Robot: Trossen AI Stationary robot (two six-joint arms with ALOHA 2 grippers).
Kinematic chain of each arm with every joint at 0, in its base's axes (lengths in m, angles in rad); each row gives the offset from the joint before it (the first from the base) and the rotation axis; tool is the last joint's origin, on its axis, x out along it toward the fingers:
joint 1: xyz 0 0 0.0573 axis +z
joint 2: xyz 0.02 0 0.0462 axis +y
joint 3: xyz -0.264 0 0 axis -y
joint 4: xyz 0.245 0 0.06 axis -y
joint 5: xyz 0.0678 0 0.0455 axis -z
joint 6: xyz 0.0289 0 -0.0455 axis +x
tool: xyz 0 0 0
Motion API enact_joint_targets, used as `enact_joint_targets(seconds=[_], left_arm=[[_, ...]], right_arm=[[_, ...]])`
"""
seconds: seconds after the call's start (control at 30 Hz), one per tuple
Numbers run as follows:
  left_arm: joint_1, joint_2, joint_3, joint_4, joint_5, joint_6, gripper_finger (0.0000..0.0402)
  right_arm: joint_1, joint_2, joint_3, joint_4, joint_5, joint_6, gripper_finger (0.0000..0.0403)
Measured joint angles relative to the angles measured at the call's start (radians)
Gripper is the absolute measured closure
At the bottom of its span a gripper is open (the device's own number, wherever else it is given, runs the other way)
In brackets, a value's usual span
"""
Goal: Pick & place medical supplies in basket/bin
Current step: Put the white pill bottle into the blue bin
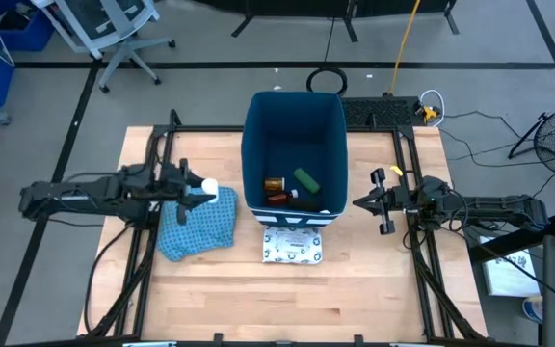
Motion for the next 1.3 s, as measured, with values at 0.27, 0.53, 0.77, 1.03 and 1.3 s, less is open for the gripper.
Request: enact_joint_targets(seconds=[0.27, 0.53, 0.77, 1.03, 1.3], left_arm=[[0.043, 0.004, -0.081, 0.140, -0.058, -0.073, 0.0228], [0.135, 0.116, 0.150, 0.161, -0.023, -0.100, 0.0233], [0.191, 0.408, 0.513, -0.023, 0.124, -0.064, 0.0228], [0.227, 0.874, 1.020, -0.265, 0.197, 0.093, 0.0233], [0.241, 1.290, 1.416, -0.404, 0.253, 0.255, 0.0233]], right_arm=[[0.000, 0.000, 0.000, 0.000, 0.000, 0.000, 0.0403], [0.000, 0.000, 0.000, 0.001, 0.000, -0.047, 0.0403], [0.000, 0.000, 0.000, 0.008, 0.000, -0.070, 0.0403], [0.000, 0.000, 0.000, 0.008, 0.000, -0.074, 0.0403], [0.000, 0.000, 0.000, -0.014, 0.001, -0.101, 0.0403]])
